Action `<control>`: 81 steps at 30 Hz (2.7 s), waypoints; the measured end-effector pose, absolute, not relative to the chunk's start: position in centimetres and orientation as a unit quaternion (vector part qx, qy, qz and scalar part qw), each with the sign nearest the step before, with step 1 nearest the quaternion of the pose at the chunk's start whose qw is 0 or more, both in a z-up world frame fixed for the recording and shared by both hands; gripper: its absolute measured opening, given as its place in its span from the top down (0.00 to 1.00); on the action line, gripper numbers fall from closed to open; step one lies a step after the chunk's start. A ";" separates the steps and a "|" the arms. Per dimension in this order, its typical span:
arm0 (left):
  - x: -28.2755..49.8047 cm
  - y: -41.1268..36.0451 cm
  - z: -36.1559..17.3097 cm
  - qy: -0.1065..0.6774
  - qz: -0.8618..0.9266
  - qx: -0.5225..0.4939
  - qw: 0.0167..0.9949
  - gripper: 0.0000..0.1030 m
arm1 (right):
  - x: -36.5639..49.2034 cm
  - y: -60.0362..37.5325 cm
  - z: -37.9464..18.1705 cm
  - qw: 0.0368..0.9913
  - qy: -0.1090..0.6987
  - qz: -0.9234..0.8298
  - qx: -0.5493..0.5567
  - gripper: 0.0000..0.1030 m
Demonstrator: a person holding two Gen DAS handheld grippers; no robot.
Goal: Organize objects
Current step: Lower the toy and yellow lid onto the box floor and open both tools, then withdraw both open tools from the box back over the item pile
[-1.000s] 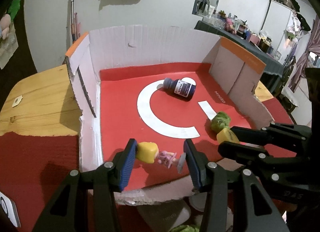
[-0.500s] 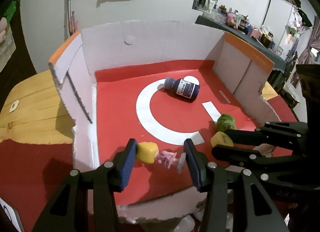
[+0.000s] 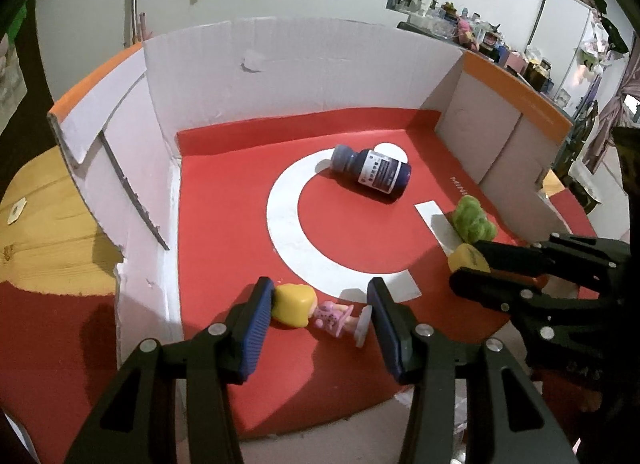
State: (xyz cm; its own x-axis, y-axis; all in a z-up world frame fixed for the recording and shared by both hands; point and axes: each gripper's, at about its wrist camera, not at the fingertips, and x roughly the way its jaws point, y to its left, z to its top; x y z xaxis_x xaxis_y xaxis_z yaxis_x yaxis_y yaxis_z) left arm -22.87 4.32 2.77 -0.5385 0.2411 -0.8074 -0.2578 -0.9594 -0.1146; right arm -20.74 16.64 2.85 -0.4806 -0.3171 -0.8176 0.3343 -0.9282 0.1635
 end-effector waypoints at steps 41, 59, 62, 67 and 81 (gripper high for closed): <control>-23.2 4.3 3.0 0.008 0.880 -0.453 0.145 0.43 | -20.3 15.8 3.0 0.174 0.027 -0.869 0.462 0.70; -21.7 4.7 4.1 0.013 0.888 -0.437 0.143 0.36 | -19.1 15.4 3.7 0.175 0.037 -0.877 0.447 0.52; -21.5 4.6 4.3 0.013 0.891 -0.431 0.138 0.33 | -18.8 15.4 3.7 0.175 0.037 -0.877 0.446 0.52; -21.1 4.1 4.7 0.006 0.895 -0.426 0.133 0.32 | -18.3 15.3 4.0 0.176 0.037 -0.880 0.440 0.51; -19.6 3.1 5.5 0.003 0.904 -0.412 0.119 0.17 | -16.5 15.2 5.1 0.176 0.035 -0.889 0.421 0.35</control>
